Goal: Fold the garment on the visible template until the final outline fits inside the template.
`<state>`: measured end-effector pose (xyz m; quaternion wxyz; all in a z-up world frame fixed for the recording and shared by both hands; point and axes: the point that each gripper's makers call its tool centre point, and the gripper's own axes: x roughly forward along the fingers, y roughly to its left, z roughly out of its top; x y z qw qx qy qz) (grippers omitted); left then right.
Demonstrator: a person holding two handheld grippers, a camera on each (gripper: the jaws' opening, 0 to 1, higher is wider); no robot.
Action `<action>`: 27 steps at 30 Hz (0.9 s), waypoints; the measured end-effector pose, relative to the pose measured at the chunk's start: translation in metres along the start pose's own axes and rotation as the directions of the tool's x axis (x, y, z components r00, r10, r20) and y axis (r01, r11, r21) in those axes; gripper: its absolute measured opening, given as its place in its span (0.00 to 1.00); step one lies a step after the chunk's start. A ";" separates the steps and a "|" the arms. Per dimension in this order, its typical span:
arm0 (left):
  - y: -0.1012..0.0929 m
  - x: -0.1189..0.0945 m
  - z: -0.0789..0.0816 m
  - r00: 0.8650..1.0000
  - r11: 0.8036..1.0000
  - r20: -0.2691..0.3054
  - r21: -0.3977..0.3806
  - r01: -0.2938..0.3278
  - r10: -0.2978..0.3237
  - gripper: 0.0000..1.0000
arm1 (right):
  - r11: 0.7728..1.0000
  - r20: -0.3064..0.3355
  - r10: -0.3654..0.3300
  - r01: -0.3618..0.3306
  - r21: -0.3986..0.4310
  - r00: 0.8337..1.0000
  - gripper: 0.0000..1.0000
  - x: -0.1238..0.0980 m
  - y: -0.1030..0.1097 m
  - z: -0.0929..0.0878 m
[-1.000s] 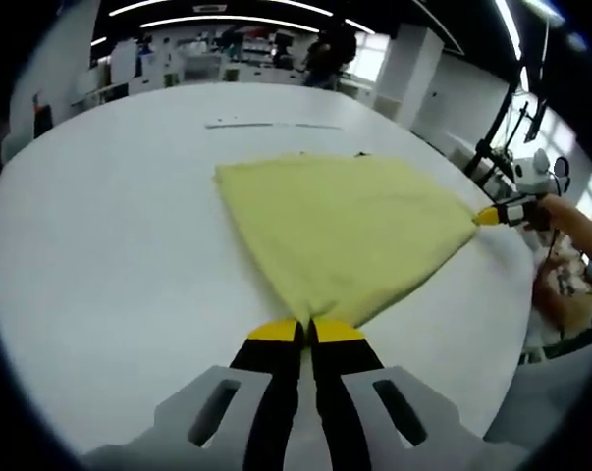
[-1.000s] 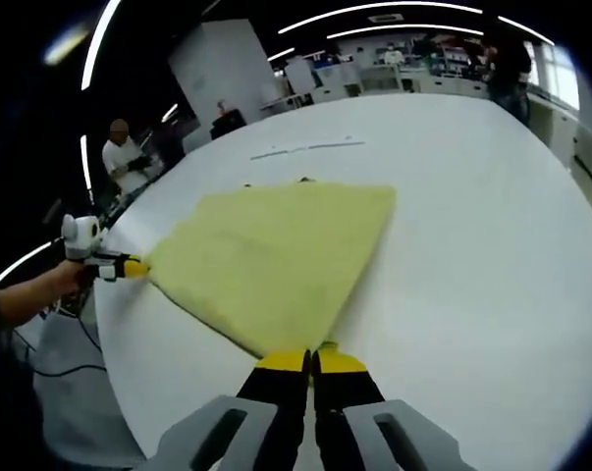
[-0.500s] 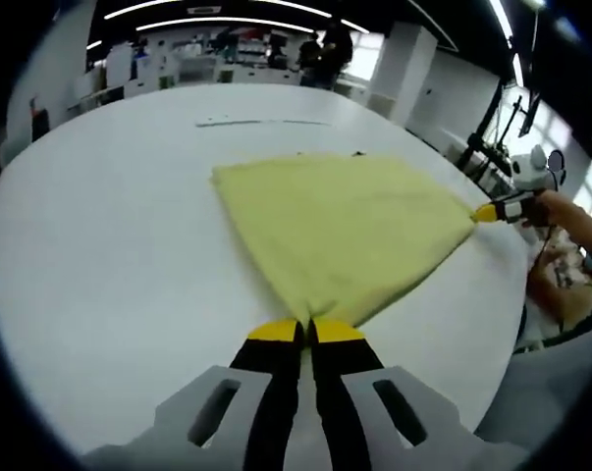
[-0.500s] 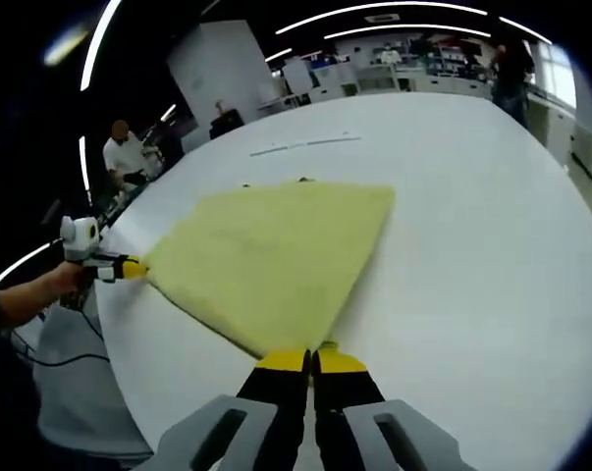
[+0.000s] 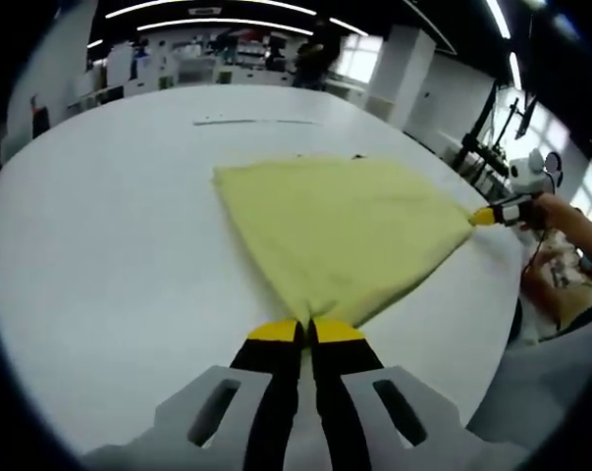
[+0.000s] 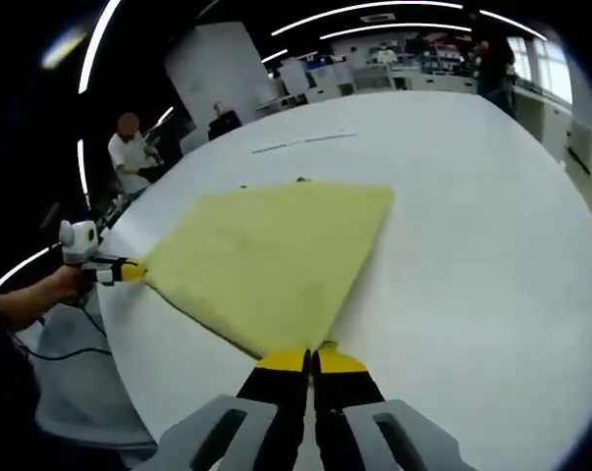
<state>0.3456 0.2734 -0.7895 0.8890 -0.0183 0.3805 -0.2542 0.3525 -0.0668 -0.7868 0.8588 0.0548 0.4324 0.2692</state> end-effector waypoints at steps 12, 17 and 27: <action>0.005 -0.006 -0.003 0.999 0.997 -0.001 0.066 -0.040 0.040 0.06 | 0.999 -0.001 -0.020 0.020 -0.046 1.000 0.02 0.000 0.002 0.002; 0.005 -0.009 0.004 0.999 0.999 0.029 0.037 -0.039 0.038 0.17 | 0.998 0.039 -0.009 0.011 -0.063 0.999 0.19 -0.002 0.006 0.010; -0.008 -0.020 0.035 0.989 1.000 0.148 0.026 -0.004 0.000 0.41 | 0.991 0.097 0.021 -0.009 -0.131 0.995 0.54 -0.009 0.023 0.027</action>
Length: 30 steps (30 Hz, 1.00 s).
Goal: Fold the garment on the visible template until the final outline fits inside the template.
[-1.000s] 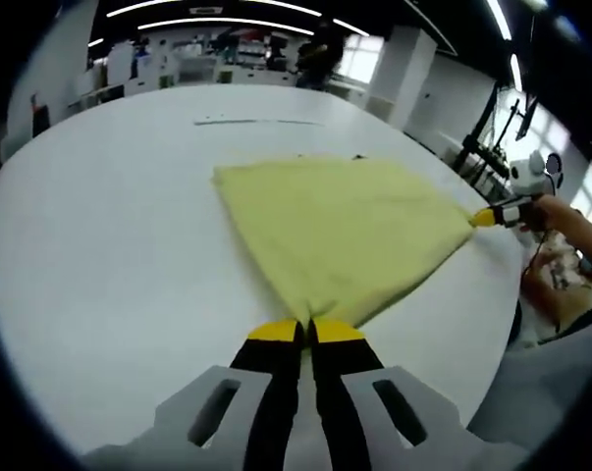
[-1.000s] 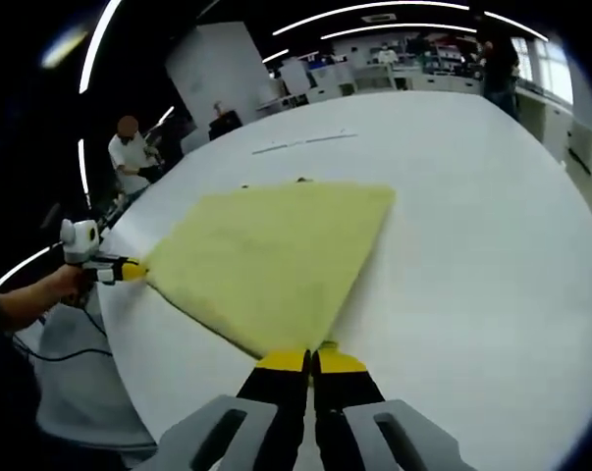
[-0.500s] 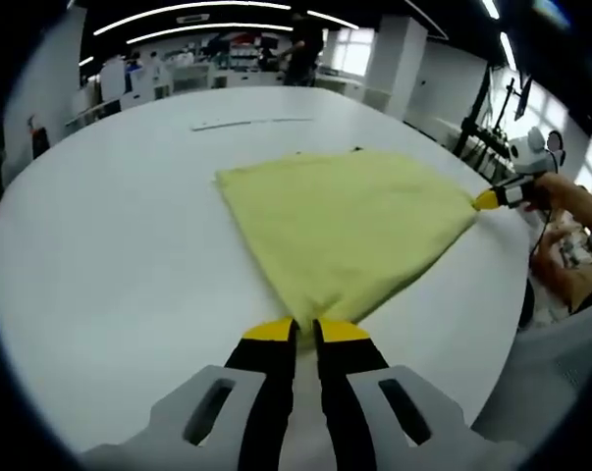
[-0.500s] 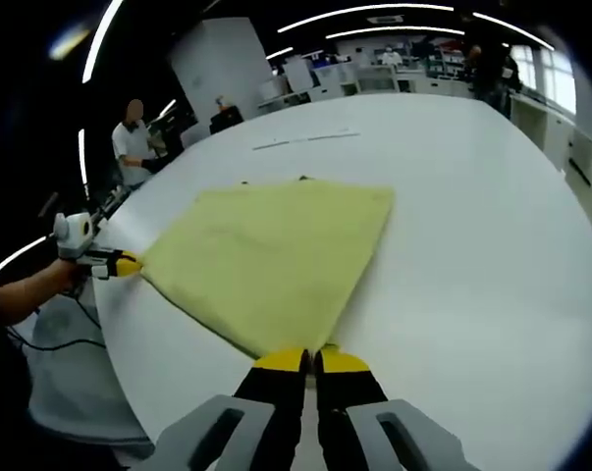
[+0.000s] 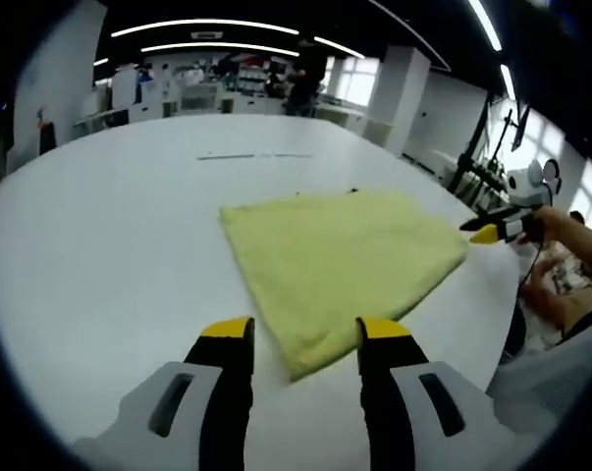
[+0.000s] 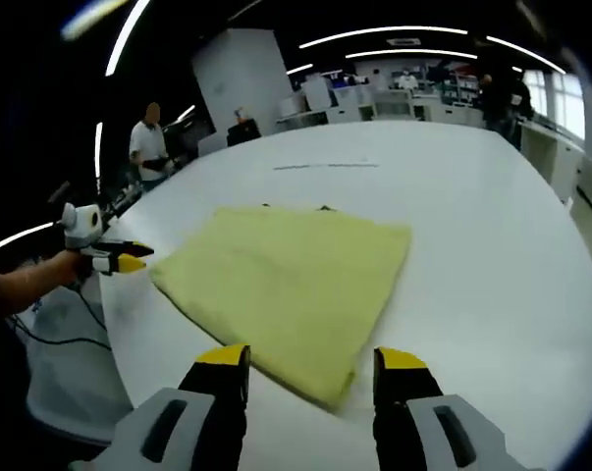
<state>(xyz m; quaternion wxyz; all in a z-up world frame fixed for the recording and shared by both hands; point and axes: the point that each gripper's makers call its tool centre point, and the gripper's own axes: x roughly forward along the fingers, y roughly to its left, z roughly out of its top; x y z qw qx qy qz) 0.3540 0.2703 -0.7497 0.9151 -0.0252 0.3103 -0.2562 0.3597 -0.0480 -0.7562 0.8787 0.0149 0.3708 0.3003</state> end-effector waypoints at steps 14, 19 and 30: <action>-0.023 -0.021 0.029 0.996 0.993 0.093 0.117 0.001 -0.012 0.81 | 0.993 0.130 0.023 -0.008 -0.115 0.991 0.90 -0.018 0.030 0.030; -0.024 -0.028 0.029 0.994 0.993 0.105 0.122 0.000 -0.013 0.88 | 0.989 0.165 0.029 -0.005 -0.145 0.986 0.99 -0.027 0.038 0.034; -0.013 -0.035 0.028 0.991 0.989 0.134 0.139 -0.040 0.022 0.99 | 0.984 0.225 0.060 -0.020 -0.177 0.973 0.99 -0.042 0.059 0.041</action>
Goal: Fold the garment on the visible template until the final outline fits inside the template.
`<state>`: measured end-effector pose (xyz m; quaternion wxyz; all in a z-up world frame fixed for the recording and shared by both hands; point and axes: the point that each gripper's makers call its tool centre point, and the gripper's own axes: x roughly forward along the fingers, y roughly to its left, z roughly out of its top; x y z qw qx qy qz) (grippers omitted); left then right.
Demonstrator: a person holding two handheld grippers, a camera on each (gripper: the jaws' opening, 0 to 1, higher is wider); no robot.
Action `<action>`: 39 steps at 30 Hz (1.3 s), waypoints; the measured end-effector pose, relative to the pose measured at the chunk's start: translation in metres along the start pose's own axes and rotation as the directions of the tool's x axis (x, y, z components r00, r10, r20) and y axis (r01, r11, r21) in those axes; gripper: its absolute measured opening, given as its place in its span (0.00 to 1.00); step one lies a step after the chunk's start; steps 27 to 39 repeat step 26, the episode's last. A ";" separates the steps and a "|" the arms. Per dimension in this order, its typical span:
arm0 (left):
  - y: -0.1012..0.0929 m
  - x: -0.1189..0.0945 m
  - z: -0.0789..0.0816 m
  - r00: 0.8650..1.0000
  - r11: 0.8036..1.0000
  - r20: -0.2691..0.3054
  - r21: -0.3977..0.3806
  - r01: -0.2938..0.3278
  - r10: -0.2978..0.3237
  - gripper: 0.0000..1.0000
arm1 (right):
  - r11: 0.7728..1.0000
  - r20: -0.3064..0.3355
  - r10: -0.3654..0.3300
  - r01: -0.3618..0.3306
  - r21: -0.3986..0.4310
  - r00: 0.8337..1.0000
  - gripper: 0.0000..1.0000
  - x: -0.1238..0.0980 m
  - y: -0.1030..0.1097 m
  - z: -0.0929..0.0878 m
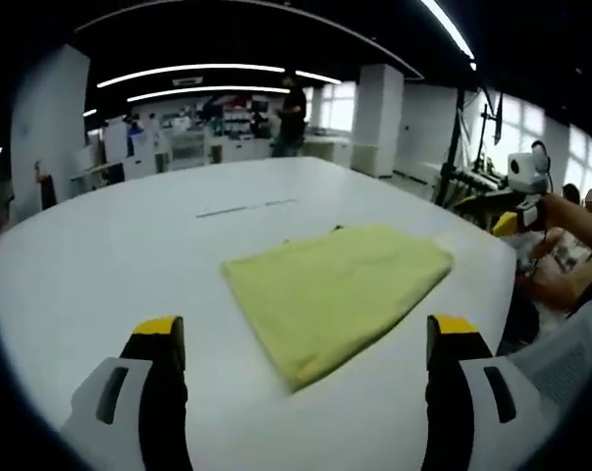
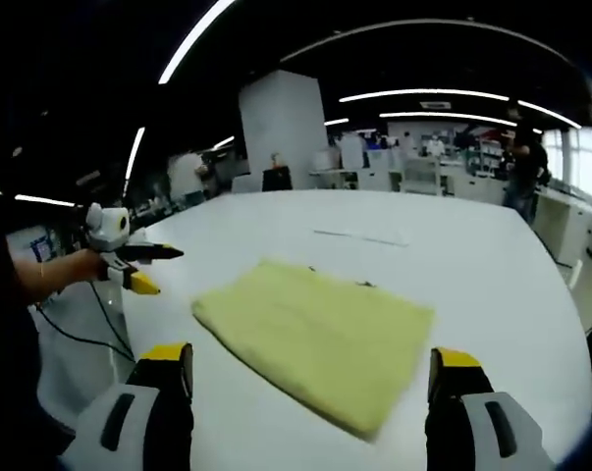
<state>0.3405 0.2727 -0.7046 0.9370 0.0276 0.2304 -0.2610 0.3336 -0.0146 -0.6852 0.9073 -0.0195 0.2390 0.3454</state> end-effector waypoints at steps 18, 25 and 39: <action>-0.001 -0.009 0.001 1.000 1.000 0.007 0.016 -0.007 0.007 0.99 | 1.000 0.015 -0.021 0.021 -0.009 1.000 0.99 -0.007 -0.002 -0.005; -0.002 -0.012 0.001 1.000 0.999 -0.003 0.031 -0.006 0.006 0.99 | 1.000 0.025 -0.022 0.022 -0.004 0.999 0.99 -0.008 -0.002 -0.005; -0.002 -0.012 0.000 1.000 0.999 -0.004 0.031 -0.007 0.007 0.99 | 1.000 0.023 -0.021 0.021 -0.003 1.000 0.99 -0.008 -0.002 -0.005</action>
